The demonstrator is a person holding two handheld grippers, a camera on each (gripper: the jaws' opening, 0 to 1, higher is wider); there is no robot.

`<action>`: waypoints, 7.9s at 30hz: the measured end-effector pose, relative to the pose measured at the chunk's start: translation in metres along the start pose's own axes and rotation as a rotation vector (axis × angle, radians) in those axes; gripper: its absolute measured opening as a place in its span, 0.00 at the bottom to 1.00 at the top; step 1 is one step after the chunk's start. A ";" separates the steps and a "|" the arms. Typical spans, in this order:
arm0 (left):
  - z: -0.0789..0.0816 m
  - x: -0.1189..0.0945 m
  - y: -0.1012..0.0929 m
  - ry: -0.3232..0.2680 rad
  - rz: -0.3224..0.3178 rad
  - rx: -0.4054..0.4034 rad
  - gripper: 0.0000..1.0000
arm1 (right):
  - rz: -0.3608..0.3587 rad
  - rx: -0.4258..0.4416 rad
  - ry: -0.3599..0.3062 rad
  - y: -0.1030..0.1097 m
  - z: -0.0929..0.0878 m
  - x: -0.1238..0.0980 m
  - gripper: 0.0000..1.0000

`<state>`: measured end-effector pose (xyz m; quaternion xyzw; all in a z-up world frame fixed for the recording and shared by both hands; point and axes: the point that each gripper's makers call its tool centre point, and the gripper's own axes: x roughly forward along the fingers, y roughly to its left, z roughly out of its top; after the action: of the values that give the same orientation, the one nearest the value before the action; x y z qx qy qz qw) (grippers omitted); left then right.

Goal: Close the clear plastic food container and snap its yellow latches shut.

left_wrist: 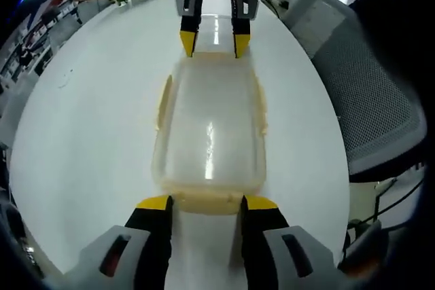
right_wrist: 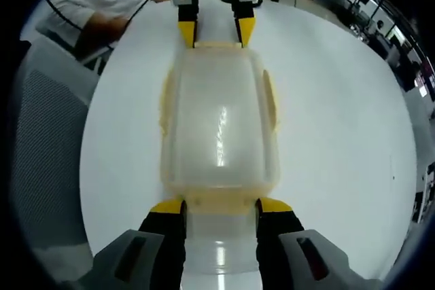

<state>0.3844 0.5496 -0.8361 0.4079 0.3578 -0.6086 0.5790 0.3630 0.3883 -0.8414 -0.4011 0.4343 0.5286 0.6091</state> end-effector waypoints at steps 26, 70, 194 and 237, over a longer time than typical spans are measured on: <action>0.003 -0.022 -0.007 -0.032 0.014 0.022 0.37 | 0.006 0.005 -0.044 0.008 0.011 -0.019 0.38; 0.052 -0.058 -0.004 -0.069 0.017 0.002 0.37 | 0.019 0.009 -0.060 0.003 0.001 -0.081 0.38; 0.225 0.035 -0.021 0.014 0.042 -0.009 0.37 | 0.008 -0.030 -0.096 0.000 -0.189 -0.130 0.38; 0.226 0.039 -0.022 -0.035 0.017 -0.061 0.39 | 0.013 -0.007 -0.120 0.003 -0.196 -0.119 0.39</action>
<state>0.3443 0.3299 -0.7800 0.3824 0.3622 -0.5994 0.6027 0.3318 0.1676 -0.7866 -0.3680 0.3977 0.5573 0.6292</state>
